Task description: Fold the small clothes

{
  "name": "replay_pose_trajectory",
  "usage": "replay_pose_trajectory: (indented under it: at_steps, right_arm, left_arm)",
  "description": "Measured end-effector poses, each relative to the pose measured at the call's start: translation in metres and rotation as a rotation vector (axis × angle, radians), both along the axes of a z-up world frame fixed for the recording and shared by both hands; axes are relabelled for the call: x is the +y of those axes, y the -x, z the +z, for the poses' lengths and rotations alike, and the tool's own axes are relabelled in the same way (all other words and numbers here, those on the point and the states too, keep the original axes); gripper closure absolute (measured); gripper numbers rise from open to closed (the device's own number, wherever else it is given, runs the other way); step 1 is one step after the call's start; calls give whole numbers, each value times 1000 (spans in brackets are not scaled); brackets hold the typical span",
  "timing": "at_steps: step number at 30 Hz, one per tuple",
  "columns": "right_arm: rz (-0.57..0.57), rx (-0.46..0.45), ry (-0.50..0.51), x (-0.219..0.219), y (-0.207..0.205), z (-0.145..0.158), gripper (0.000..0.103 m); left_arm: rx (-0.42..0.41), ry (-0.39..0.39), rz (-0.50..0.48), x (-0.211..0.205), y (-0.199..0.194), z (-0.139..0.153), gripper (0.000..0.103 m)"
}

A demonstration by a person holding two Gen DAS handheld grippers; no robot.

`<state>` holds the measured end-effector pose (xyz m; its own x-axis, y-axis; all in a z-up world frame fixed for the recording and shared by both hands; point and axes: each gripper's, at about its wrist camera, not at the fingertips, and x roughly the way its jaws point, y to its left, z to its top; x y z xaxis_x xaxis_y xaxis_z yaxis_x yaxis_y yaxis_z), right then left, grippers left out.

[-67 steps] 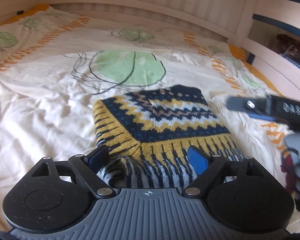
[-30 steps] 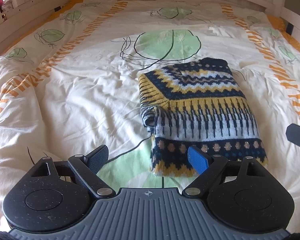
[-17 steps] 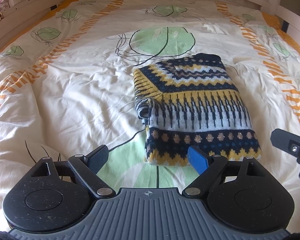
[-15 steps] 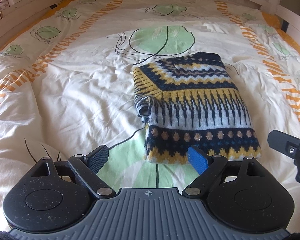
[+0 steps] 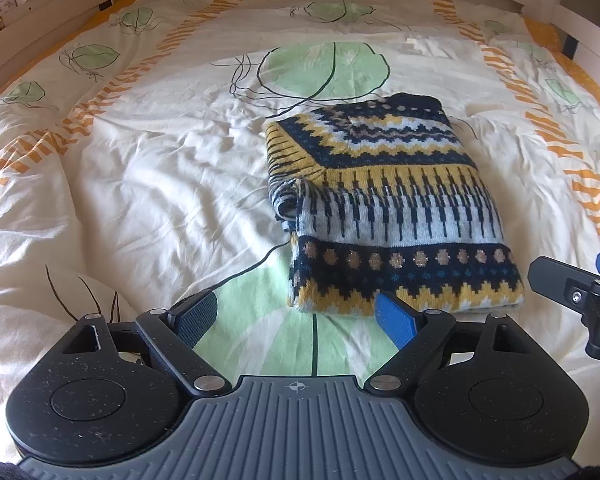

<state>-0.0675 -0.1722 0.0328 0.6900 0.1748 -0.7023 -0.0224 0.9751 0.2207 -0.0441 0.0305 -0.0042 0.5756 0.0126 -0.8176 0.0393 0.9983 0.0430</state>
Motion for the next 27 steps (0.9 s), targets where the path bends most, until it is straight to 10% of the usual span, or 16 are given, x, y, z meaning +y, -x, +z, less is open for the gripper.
replay_pose_trajectory:
  at_steps: [27]
  right_arm:
    - [17, 19, -24, 7, -6, -4, 0]
  left_arm:
    - [27, 1, -17, -3, -4, -6, 17]
